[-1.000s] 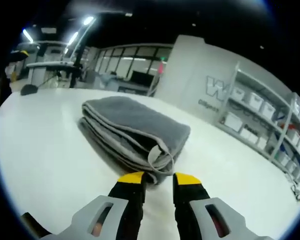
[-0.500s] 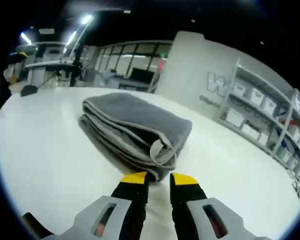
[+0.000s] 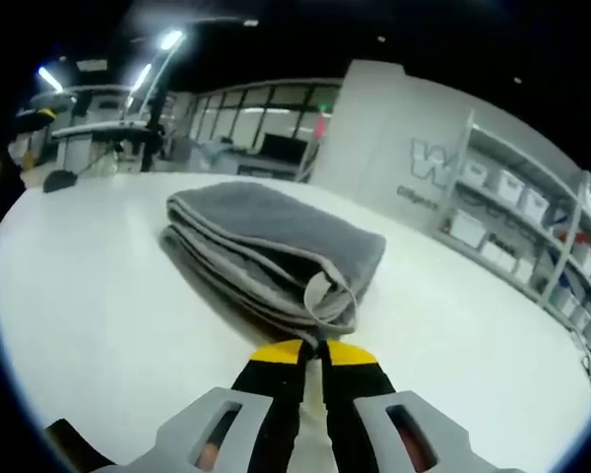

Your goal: Open the folded towel by lifting each exposed corner and separating the folded layers until the towel lies flat within the target outline without major curled edges

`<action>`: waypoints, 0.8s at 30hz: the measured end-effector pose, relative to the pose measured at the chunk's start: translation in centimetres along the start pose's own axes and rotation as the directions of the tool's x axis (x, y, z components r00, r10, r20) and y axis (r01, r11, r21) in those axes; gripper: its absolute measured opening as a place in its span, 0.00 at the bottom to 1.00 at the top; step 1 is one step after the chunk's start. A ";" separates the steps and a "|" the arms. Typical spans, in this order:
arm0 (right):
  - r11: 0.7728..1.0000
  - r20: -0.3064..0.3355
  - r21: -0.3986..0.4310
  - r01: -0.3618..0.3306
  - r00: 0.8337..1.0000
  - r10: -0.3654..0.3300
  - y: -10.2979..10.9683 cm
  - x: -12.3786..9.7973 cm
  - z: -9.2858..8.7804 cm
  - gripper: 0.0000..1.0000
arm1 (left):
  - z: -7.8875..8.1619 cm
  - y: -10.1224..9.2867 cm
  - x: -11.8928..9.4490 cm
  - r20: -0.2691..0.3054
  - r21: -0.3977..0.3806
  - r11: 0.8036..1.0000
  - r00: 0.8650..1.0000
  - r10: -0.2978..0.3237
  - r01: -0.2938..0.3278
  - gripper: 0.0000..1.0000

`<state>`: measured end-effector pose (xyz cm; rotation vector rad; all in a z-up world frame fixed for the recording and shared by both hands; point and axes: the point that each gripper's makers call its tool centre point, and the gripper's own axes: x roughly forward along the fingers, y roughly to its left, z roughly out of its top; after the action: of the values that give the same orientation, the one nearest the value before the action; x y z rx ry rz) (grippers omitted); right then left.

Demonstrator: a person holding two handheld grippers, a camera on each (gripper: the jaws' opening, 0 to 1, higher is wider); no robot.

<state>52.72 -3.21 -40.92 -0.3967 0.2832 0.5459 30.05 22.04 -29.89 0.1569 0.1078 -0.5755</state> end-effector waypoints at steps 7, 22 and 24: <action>0.998 0.019 0.050 -0.032 0.999 0.031 0.1 -0.3 0.1 0.00 | 0.0 -0.2 1.1 0.046 -0.023 1.000 0.999 0.002 -0.001 0.87; 0.994 0.035 0.098 -0.051 0.998 0.048 0.3 -0.5 0.3 0.00 | -0.9 0.6 4.5 0.026 -0.036 0.999 0.999 0.039 -0.038 0.79; 0.993 0.038 0.106 -0.059 0.998 0.055 0.3 -0.6 0.3 0.00 | -1.0 0.7 5.2 0.022 -0.045 0.998 0.998 0.053 -0.052 0.78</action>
<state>52.08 -3.06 -40.51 -0.2758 0.2897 0.5906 34.68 20.05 -31.52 0.1092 0.0938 -0.5224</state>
